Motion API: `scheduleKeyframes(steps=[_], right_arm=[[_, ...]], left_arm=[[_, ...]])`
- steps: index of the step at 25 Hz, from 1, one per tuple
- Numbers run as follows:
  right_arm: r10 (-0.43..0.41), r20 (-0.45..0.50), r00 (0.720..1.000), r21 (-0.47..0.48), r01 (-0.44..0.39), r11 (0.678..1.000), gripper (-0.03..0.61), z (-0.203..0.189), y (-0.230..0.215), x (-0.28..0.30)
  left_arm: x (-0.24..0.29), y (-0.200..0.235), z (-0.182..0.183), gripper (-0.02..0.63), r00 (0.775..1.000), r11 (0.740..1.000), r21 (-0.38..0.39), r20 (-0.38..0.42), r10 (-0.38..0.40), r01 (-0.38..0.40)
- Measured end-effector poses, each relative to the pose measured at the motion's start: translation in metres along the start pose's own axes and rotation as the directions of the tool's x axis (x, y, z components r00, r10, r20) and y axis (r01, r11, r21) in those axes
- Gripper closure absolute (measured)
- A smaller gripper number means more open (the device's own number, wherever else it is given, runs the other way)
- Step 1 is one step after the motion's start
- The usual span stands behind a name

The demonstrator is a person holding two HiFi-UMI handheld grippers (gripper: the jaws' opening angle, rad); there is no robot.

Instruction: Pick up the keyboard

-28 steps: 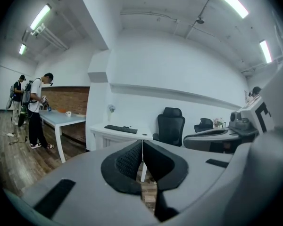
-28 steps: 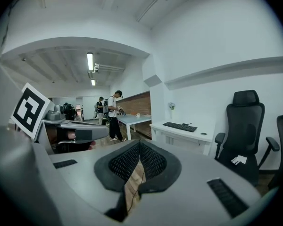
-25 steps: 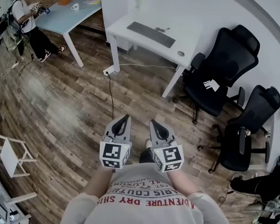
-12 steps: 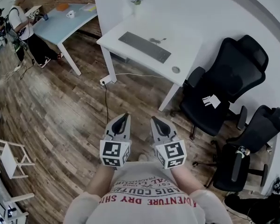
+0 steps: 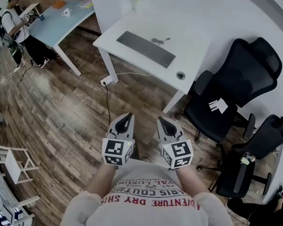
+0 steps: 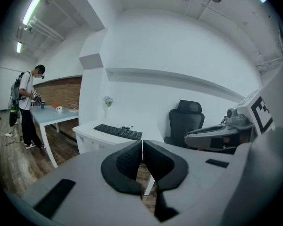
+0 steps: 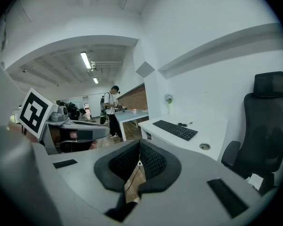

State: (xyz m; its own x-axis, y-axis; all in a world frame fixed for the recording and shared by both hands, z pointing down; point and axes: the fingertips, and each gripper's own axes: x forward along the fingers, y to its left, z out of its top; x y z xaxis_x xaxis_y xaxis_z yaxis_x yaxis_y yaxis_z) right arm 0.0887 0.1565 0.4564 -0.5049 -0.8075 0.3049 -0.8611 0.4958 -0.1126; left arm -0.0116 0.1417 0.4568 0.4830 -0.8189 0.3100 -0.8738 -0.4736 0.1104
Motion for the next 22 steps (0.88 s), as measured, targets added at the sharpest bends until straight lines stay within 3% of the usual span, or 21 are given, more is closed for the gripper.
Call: scheduleKeyframes(steps=[9, 14, 22], right_arm=[[-0.092, -0.008, 0.996, 0.012, 0.092, 0.996, 0.554, 0.040, -0.044, 0.091], [-0.160, -0.009, 0.987, 0.019, 0.160, 0.987, 0.554, 0.067, -0.050, 0.128], [-0.159, -0.049, 0.986, 0.021, 0.160, 0.987, 0.554, 0.089, -0.071, 0.215]], left_arm=[[0.101, 0.063, 0.052, 0.587, 0.994, 0.994, 0.029, 0.013, -0.108, 0.108], [0.131, 0.096, 0.073, 0.586, 0.985, 0.985, 0.035, 0.005, -0.171, 0.170], [0.200, 0.158, 0.082, 0.586, 0.981, 0.981, 0.032, -0.039, -0.188, 0.189]])
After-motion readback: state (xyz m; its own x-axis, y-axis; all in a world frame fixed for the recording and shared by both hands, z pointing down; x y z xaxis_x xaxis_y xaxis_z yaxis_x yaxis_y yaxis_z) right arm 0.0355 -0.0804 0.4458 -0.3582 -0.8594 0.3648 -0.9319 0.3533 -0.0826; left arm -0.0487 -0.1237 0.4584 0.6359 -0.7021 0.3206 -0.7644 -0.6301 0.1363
